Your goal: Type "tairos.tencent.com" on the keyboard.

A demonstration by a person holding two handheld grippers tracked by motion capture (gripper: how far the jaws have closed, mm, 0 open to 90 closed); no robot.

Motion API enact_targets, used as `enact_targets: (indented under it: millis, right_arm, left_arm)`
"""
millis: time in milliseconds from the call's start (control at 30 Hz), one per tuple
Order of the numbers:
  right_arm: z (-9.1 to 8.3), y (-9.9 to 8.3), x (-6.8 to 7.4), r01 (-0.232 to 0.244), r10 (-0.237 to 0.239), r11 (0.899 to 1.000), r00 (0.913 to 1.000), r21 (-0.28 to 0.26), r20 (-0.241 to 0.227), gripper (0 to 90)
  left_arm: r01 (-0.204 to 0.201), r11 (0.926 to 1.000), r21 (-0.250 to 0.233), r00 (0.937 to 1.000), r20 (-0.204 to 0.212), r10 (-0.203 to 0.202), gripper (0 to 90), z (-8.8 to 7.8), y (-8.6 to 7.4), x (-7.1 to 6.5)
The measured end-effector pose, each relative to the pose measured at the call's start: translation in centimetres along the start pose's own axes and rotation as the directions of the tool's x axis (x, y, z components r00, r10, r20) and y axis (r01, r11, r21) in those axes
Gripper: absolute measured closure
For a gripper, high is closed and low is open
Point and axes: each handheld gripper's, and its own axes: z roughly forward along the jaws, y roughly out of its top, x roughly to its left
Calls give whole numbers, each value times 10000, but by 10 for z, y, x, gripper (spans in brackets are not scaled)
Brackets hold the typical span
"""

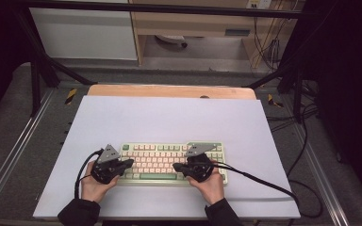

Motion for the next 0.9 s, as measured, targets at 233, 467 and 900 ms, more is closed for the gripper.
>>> enact_targets:
  millis: [233, 467, 900]
  right_arm:
    - [15, 7, 8, 131, -130, 9998, 9999, 168, -83, 900]
    - [28, 8, 11, 226, -222, 9992, 9997, 340, -111, 900]
    - [38, 6, 12, 237, -228, 9989, 9995, 404, -231, 900]
  left_arm:
    - [80, 10000, -2, 10000, 8, -80, 898, -2, -3, 3]
    - [139, 9999, -26, 9999, 34, -139, 898, -3, -3, 4]
    - [162, 9999, 17, 9999, 32, -162, 898, -1, -4, 5]
